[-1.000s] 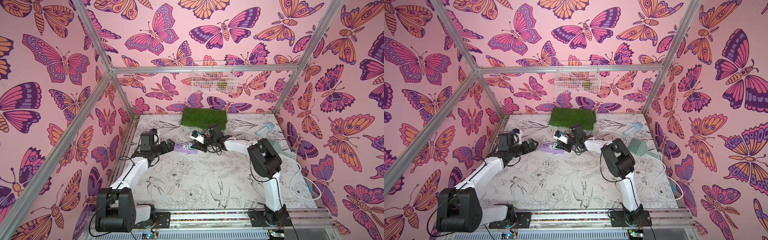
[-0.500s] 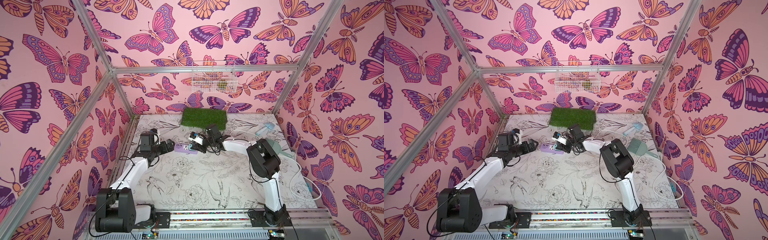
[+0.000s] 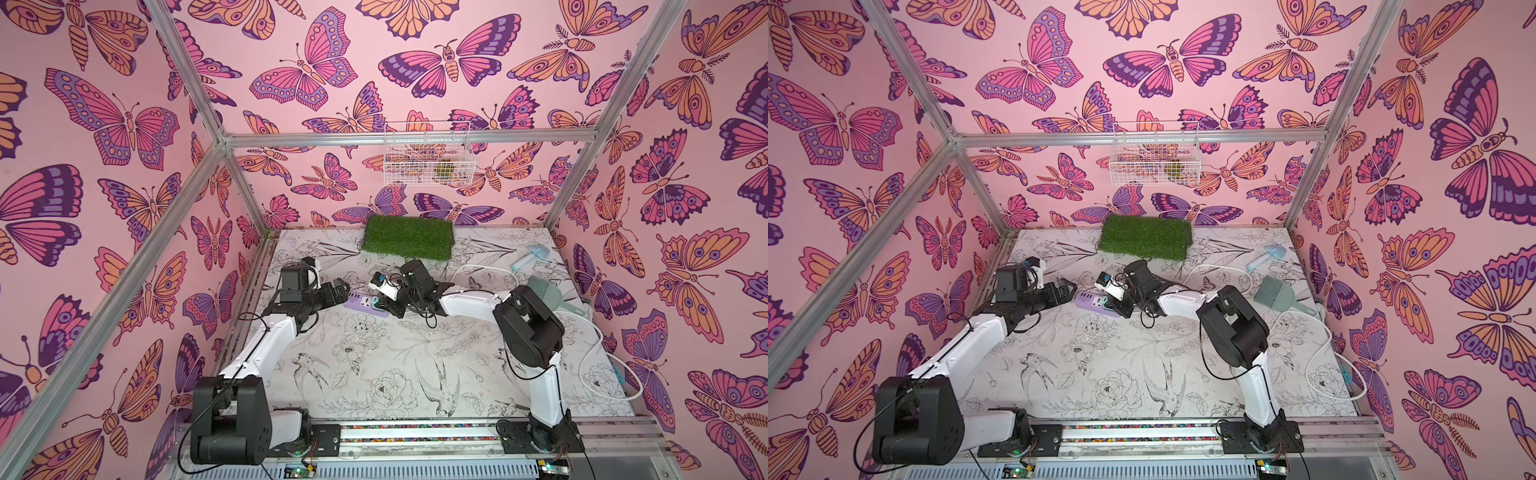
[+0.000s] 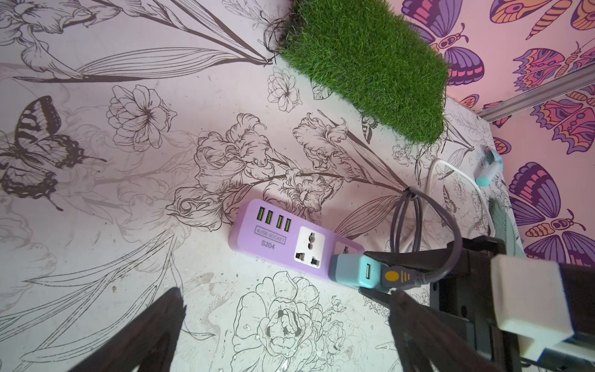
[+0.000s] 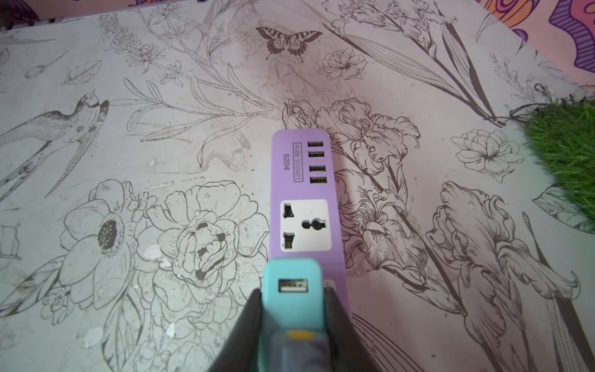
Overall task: Charge mp3
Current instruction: Insert the plug into the socket.
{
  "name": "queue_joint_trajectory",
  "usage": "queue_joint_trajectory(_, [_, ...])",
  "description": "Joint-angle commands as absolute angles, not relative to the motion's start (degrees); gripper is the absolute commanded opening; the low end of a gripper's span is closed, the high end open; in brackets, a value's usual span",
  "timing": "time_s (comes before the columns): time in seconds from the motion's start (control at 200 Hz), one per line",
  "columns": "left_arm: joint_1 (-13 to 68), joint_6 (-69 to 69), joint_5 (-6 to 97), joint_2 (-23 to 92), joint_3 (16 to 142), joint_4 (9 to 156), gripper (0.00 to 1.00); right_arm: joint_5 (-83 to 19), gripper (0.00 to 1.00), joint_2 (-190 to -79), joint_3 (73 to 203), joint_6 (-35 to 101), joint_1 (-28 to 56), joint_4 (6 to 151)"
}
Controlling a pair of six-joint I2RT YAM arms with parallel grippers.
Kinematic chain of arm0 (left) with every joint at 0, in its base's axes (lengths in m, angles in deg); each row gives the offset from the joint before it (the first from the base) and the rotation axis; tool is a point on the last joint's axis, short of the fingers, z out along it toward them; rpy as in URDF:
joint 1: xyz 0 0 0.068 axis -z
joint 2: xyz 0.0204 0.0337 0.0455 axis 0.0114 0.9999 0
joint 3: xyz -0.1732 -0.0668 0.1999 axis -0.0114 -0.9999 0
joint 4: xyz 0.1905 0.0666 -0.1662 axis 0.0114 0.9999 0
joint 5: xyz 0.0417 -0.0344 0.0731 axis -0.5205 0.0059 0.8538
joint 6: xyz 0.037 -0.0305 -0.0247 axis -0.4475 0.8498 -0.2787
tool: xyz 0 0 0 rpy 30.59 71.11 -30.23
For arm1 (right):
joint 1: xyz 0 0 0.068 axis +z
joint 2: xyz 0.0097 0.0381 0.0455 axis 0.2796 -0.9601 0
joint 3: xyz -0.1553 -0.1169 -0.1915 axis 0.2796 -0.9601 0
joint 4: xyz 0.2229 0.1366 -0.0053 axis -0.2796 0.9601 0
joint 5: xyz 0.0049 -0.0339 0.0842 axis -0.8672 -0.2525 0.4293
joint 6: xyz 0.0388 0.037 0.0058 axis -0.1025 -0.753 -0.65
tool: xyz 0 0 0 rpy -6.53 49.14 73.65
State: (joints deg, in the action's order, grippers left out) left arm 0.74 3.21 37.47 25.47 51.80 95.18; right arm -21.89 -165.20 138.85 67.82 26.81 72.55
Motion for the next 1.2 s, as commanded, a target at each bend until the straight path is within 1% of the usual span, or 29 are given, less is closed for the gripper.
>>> queue_joint_trajectory(0.0, [0.23, 2.33, 36.40, 24.29, 51.12, 94.51, 1.00, -26.45, 0.13, -164.60, 136.69, 60.26, 28.44, 74.05])
queue_joint_trajectory(0.095, [0.23, 2.49, 36.29, 24.31, 50.88, 93.93, 1.00, -29.13, 0.14, -164.99, 135.82, 61.64, 30.01, 73.85])
queue_joint_trajectory(0.17, [0.23, 2.58, 36.04, 24.30, 50.80, 93.56, 1.00, -28.71, 0.14, -166.12, 136.03, 60.43, 30.12, 73.74])
queue_joint_trajectory(0.345, [0.23, 2.67, 35.92, 24.35, 50.89, 93.46, 1.00, -31.80, 0.15, -165.69, 132.37, 59.22, 30.56, 68.10])
queue_joint_trajectory(0.406, [0.27, 2.77, 35.86, 24.31, 50.94, 93.36, 1.00, -32.11, 0.19, -165.79, 131.37, 58.56, 30.57, 66.43])
queue_joint_trajectory(0.506, [0.27, 3.01, 35.90, 24.31, 51.08, 93.13, 1.00, -31.93, 0.20, -166.27, 130.72, 58.71, 30.76, 65.52])
queue_joint_trajectory(0.586, [0.29, 3.15, 35.88, 24.35, 51.33, 93.11, 1.00, -33.41, 0.22, -165.56, 129.92, 60.38, 31.34, 65.05])
queue_joint_trajectory(0.601, [0.29, 3.24, 35.98, 22.76, 51.30, 93.06, 1.00, -33.70, 0.22, -165.36, 129.79, 60.52, 31.40, 64.81])
queue_joint_trajectory(0.706, [0.32, 3.85, 35.99, 21.95, 51.20, 92.44, 1.00, -34.57, 0.21, -164.97, 128.71, 60.23, 31.41, 63.37])
queue_joint_trajectory(0.881, [0.32, 5.04, 35.48, 21.84, 51.35, 91.96, 1.00, -32.41, 0.17, -166.23, 127.54, 58.98, 31.40, 60.37])
queue_joint_trajectory(1.011, [0.39, 5.22, 35.51, 20.95, 51.12, 91.87, 1.00, -32.58, 0.20, -166.14, 127.31, 58.45, 31.40, 60.32])
queue_joint_trajectory(1.046, [0.40, 5.18, 35.69, 20.69, 51.11, 91.81, 1.00, -32.73, 0.23, -166.02, 127.11, 58.26, 31.44, 60.21])
queue_joint_trajectory(1.106, [0.40, 4.96, 35.83, 20.32, 51.22, 91.81, 1.00, -33.10, 0.34, -165.65, 126.62, 58.56, 31.43, 59.70])
queue_joint_trajectory(1.162, [0.40, 4.87, 35.75, 20.02, 51.53, 91.74, 1.00, -33.68, 0.51, -164.79, 125.87, 58.54, 31.45, 58.54])
queue_joint_trajectory(1.197, [0.49, 4.79, 35.60, 19.92, 51.77, 91.74, 1.00, -34.18, 0.58, -164.08, 125.41, 58.77, 31.43, 57.81])
